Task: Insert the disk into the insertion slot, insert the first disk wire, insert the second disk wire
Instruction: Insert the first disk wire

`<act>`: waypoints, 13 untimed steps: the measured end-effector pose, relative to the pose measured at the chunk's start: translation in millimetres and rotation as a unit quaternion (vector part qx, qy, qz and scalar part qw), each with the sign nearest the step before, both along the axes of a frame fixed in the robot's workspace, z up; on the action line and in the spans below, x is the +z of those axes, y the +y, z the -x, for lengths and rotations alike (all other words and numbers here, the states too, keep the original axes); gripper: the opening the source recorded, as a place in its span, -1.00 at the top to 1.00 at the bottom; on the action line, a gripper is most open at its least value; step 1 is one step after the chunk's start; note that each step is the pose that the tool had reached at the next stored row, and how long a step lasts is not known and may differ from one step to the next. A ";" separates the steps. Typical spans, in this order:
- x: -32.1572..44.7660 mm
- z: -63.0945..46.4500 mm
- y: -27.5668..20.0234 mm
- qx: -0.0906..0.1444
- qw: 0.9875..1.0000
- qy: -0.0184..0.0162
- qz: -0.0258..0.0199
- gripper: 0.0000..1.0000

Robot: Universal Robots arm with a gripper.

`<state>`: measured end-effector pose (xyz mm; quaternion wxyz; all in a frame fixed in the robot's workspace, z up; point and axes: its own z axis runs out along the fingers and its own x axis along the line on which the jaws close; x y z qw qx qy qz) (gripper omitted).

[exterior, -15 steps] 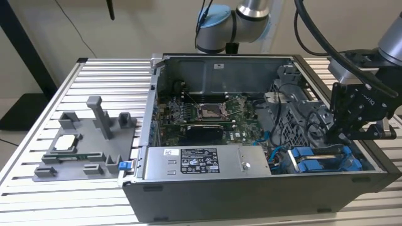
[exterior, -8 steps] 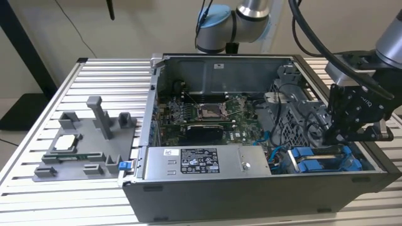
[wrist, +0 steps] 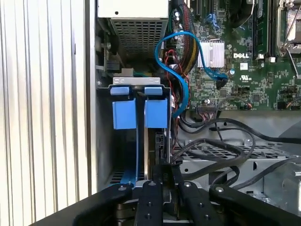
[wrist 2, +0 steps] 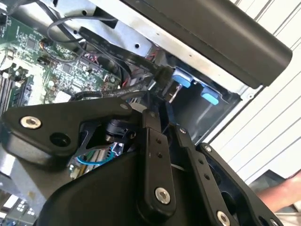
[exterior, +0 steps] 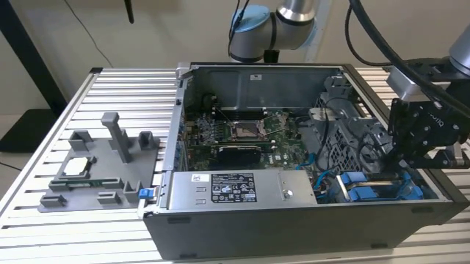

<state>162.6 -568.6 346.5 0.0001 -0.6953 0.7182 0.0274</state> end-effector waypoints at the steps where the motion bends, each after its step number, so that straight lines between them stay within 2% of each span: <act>1: -1.2 0.0 0.0 0.000 1.000 0.000 0.000 1.00; 5: -3.1 -0.7 -0.1 0.000 1.000 0.000 -0.002 1.00; 13: -5.7 -3.9 -0.7 0.000 1.000 0.000 -0.001 1.00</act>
